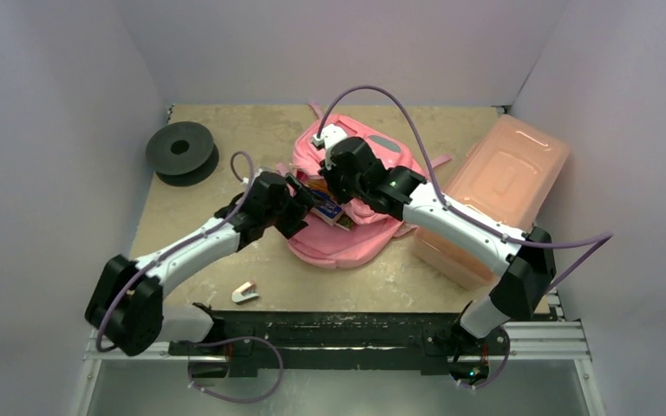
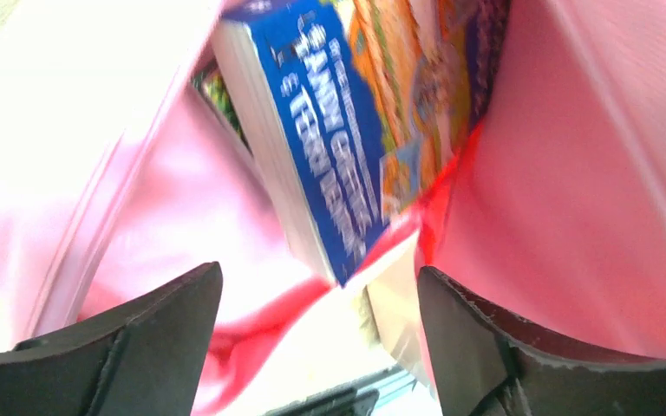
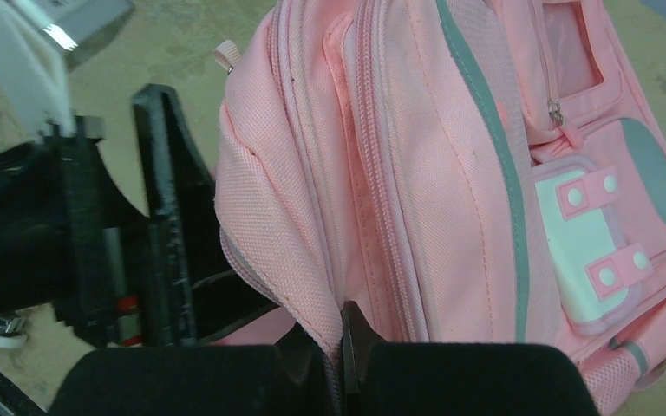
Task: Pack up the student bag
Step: Place the book in the student bag.
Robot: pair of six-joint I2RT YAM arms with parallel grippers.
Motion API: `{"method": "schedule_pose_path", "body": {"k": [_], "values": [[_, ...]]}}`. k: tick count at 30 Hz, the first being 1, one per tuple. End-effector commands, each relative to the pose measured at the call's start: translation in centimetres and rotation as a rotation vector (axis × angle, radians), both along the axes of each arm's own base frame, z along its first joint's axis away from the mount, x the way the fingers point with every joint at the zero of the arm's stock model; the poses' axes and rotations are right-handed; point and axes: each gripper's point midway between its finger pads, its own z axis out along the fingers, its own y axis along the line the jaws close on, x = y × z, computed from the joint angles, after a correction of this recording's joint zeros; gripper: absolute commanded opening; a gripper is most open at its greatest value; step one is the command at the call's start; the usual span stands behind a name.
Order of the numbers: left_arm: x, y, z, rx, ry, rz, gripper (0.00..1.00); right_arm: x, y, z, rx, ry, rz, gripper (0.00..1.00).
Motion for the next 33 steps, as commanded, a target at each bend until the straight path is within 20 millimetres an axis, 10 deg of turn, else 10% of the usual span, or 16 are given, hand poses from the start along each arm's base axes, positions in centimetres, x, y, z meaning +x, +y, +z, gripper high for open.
{"method": "schedule_pose_path", "body": {"k": [1,8,16,23,33], "values": [[-4.3,3.2,3.8,0.118,-0.038,-0.131,0.86,1.1,1.5,5.7,0.163,-0.153,0.009,0.00],[-10.6,10.1,4.8,0.265,-0.159,-0.151,0.86,0.8,1.0,4.1,0.127,-0.133,0.011,0.00],[-19.5,19.2,-0.4,0.425,0.098,0.089,0.88,-0.4,1.6,0.4,0.099,-0.068,0.088,0.00],[-21.2,19.7,-2.7,0.504,0.294,0.081,0.93,-0.7,2.3,-2.5,0.082,-0.016,0.113,0.00],[-15.6,14.9,1.6,0.363,0.005,-0.047,0.93,-5.3,4.5,-6.0,0.138,0.123,0.254,0.10]]}}
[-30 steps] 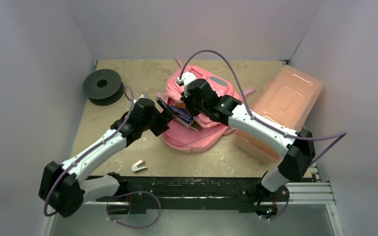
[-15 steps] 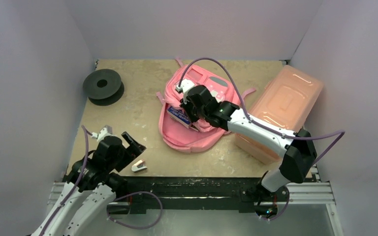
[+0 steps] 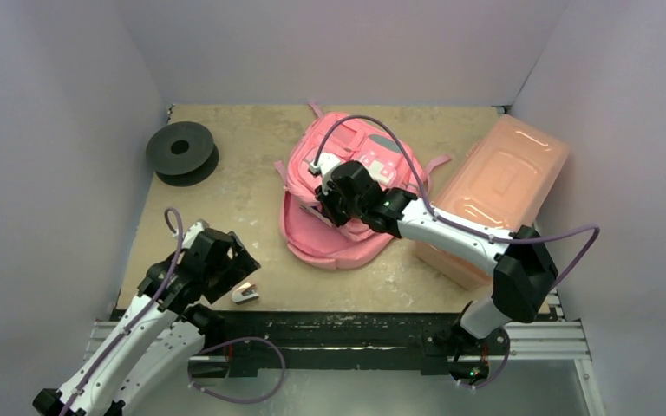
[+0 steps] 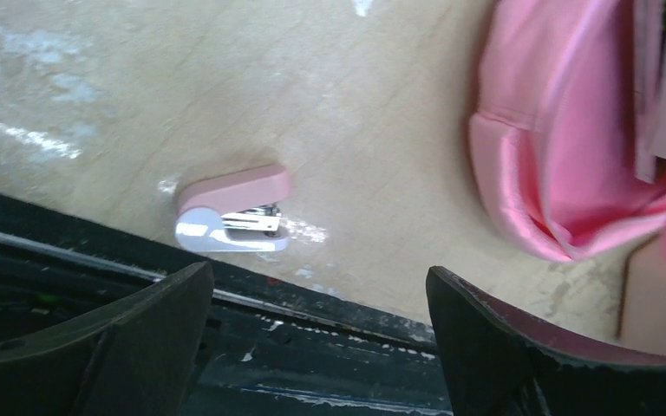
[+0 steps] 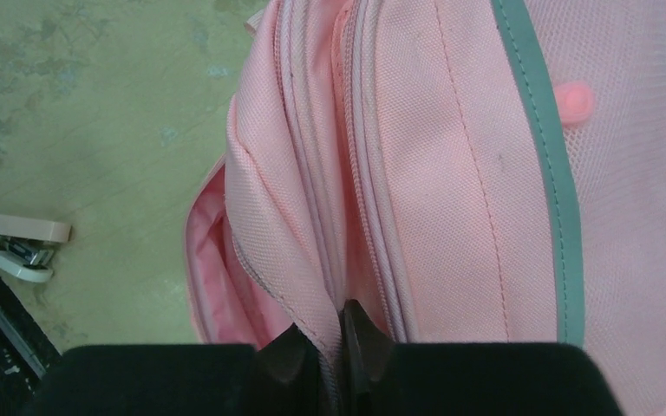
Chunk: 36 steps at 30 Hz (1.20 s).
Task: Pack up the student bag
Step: Place the book in the student bag, then zip the student bag at the center of the board.
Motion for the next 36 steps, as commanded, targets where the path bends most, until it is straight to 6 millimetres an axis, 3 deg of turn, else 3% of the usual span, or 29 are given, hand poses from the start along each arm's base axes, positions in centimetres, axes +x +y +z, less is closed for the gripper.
{"method": "schedule_pose_path", "body": {"k": [1,3,5,8,11,16,19,21,24,25,27,28,33,36], "values": [[3.0,-3.6,4.1,-0.145,-0.201,-0.145,0.93,-4.0,3.3,-1.0,0.125,0.100,0.145,0.18],[3.7,-5.4,5.1,-0.214,-0.261,-0.219,0.93,-6.6,4.4,-2.1,0.180,0.199,0.243,0.43],[4.3,-7.6,6.1,-0.300,-0.323,-0.300,0.93,-8.5,4.5,-2.3,0.210,0.258,0.308,0.59],[5.1,-10.6,7.6,-0.448,-0.395,-0.378,0.96,-7.5,1.9,-1.4,0.175,0.175,0.199,0.77],[7.1,-13.0,9.2,-0.544,-0.465,-0.411,0.96,-5.3,-1.9,0.8,0.148,0.053,0.022,0.84],[11.1,-15.3,5.7,-0.491,-0.301,-0.383,0.97,-3.0,-7.6,3.0,0.119,-0.089,-0.245,0.90],[13.9,-16.3,3.9,-0.428,-0.233,-0.387,0.90,-2.6,-9.2,2.3,0.099,-0.105,-0.322,0.93],[16.0,-15.3,2.7,-0.376,-0.224,-0.354,0.79,-2.3,-9.7,1.5,0.071,-0.104,-0.345,0.93],[19.7,-10.4,1.8,-0.378,-0.229,-0.191,0.44,-1.9,-9.9,0.4,0.028,-0.104,-0.359,0.84],[20.6,-9.3,2.1,-0.396,-0.262,-0.165,0.34,-1.7,-9.9,0.0,0.016,-0.103,-0.360,0.80],[21.7,-7.3,3.2,-0.406,-0.316,-0.129,0.05,-1.3,-9.5,-1.0,-0.010,-0.097,-0.354,0.71],[21.9,-6.5,3.8,-0.393,-0.328,-0.118,0.00,-1.0,-9.2,-1.6,-0.029,-0.093,-0.350,0.66],[20.4,-4.1,5.9,-0.297,-0.370,-0.086,0.00,0.7,-7.6,-4.6,-0.098,-0.065,-0.340,0.45],[18.4,-3.2,7.1,-0.277,-0.415,-0.065,0.00,1.8,-6.1,-6.7,-0.096,-0.034,-0.319,0.44]]}}
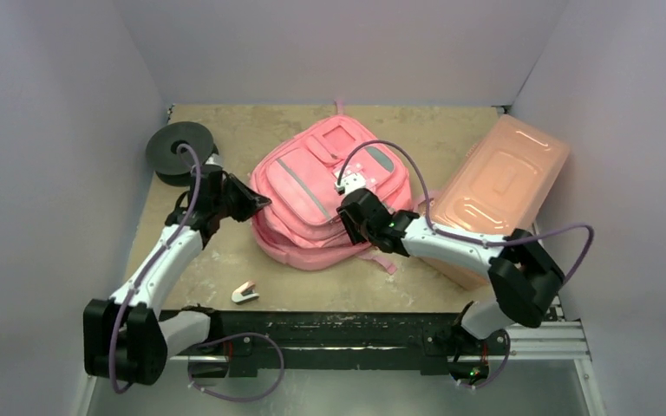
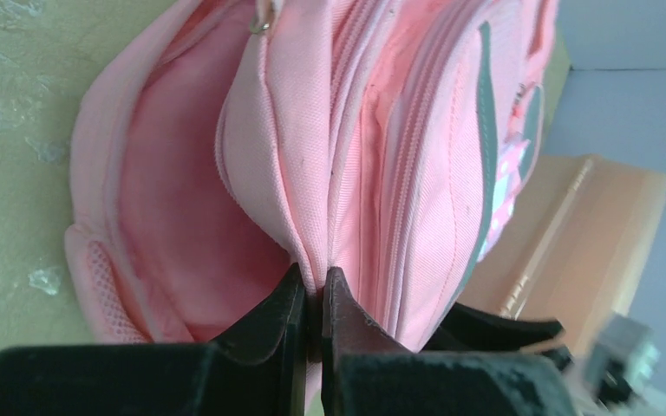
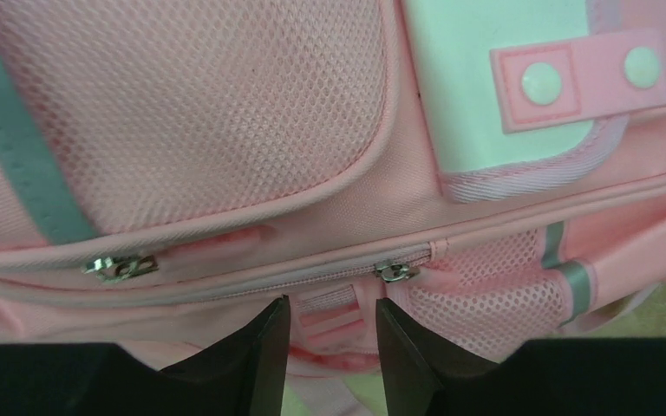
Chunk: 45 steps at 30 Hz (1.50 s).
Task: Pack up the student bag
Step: Zip the student bag at the center of the board.
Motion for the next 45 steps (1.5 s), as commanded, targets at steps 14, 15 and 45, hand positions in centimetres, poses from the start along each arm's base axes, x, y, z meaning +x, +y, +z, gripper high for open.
{"method": "schedule_pose_path", "body": {"k": [14,15,45], "values": [[-4.1,1.1,5.1,-0.008,-0.155,0.025,0.00,9.7,2.4,0.3,-0.001,-0.071,-0.060,0.57],[-3.9,1.2,5.5,-0.001,-0.162,0.026,0.00,8.9,1.8,0.4,-0.001,-0.072,-0.048,0.62],[-3.4,1.0,9.8,-0.009,-0.210,-0.050,0.00,9.2,-0.8,-4.8,0.012,0.070,0.180,0.48]]}}
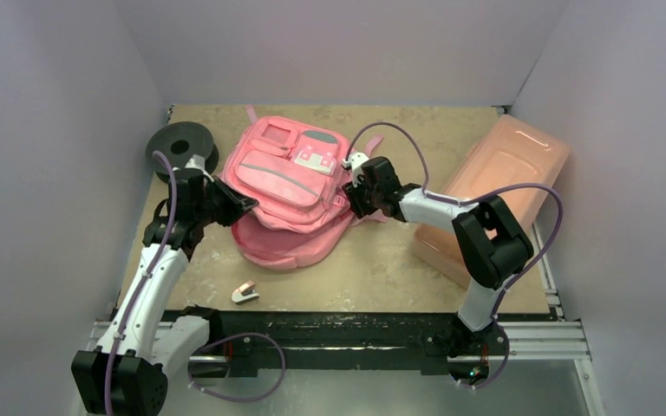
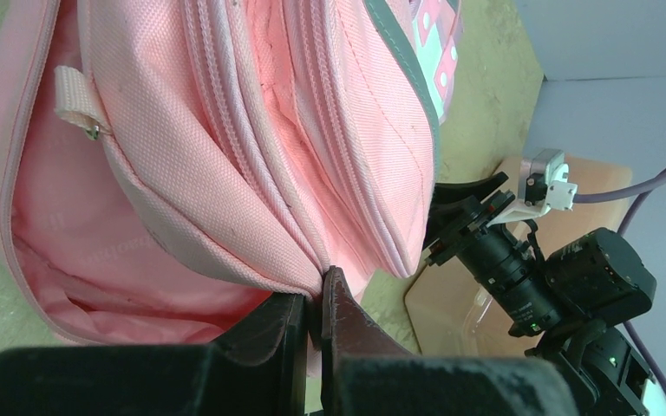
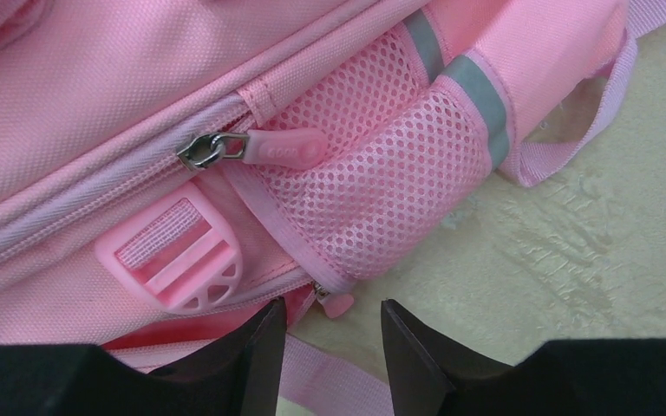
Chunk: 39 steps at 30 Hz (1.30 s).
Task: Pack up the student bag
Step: Zip the student bag at the center of the board.
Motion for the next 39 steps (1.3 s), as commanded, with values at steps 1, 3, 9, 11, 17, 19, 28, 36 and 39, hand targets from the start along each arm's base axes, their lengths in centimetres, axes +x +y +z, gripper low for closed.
{"method": "schedule_pose_path", "body": {"k": [1,3,9,11,17,19,28,36,39], "values": [[0.8,-0.8,4.2,-0.014,-0.131,-0.075,0.00,-0.1,-0.6,0.8,-0.031,-0.007,0.000,0.48],[0.8,-0.9,4.1,-0.016,-0.130,-0.080,0.00,-0.1,-1.1,0.9,-0.020,-0.007,-0.062,0.34],[0.9,-1.4,3.9,-0.034,-0.122,-0.102,0.00,0.7,-0.3,-0.4,-0.047,0.025,-0.036,0.28],[0.8,-1.4,3.7,-0.033,-0.112,-0.106,0.00,1.0,0.2,-0.6,-0.046,0.031,-0.022,0.31],[0.7,-1.5,3.2,-0.036,-0.103,-0.111,0.00,0.8,1.3,-1.4,-0.015,0.062,0.024,0.41],[0.7,-1.5,2.9,-0.038,-0.097,-0.112,0.00,0.5,2.2,-1.1,0.024,0.070,0.062,0.34],[1.7,-1.2,0.7,-0.034,-0.051,-0.078,0.00,-4.8,2.8,3.8,0.173,0.214,0.078,0.00],[2.2,-1.7,-0.3,-0.129,-0.082,-0.041,0.00,-10.6,3.8,3.4,0.142,0.287,0.194,0.00],[2.0,-1.9,-0.4,-0.129,-0.083,-0.059,0.00,-9.2,2.6,2.4,0.057,0.238,0.117,0.02]]}}
